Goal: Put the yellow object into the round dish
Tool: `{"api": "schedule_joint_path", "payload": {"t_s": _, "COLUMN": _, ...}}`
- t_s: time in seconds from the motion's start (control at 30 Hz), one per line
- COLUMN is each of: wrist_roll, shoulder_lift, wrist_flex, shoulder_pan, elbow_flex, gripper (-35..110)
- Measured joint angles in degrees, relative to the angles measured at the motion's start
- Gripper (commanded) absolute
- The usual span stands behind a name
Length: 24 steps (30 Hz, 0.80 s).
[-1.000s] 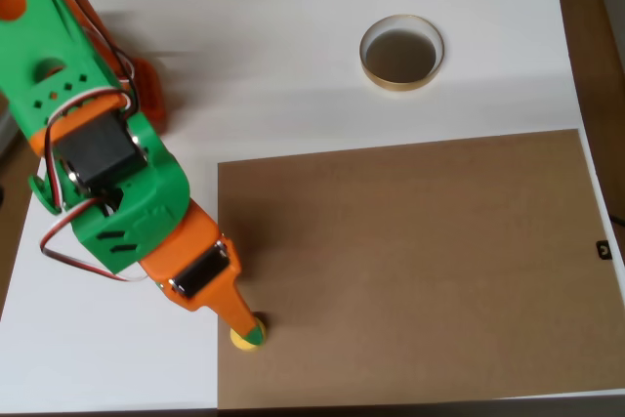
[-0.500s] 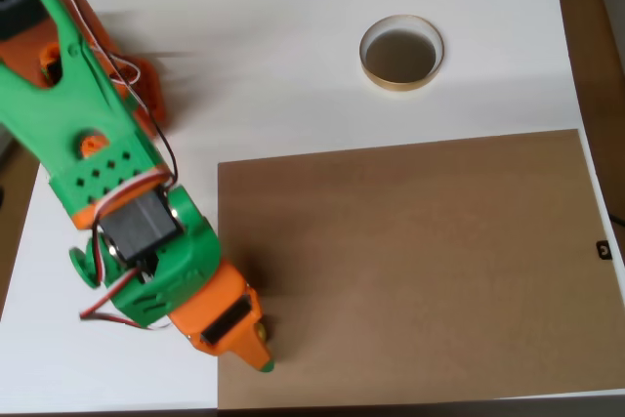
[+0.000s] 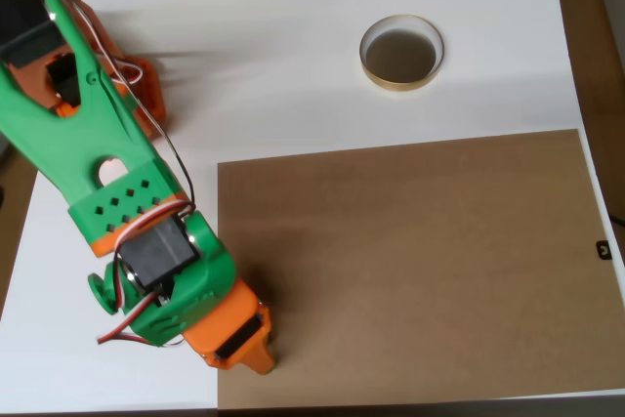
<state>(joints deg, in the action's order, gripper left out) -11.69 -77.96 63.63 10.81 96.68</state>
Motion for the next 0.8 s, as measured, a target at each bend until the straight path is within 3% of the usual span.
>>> {"api": "schedule_joint_path", "payload": {"t_s": 0.47, "wrist_roll": 0.0, "shoulder_lift": 0.2, "wrist_flex": 0.0, "shoulder_pan": -0.8, "elbow_flex": -0.4, "gripper": 14}}
{"api": "schedule_joint_path", "payload": {"t_s": 0.8, "wrist_roll": 0.0, "shoulder_lift": 0.2, "wrist_flex": 1.1, "shoulder_pan": -1.4, "elbow_flex": -1.2, "gripper": 0}}
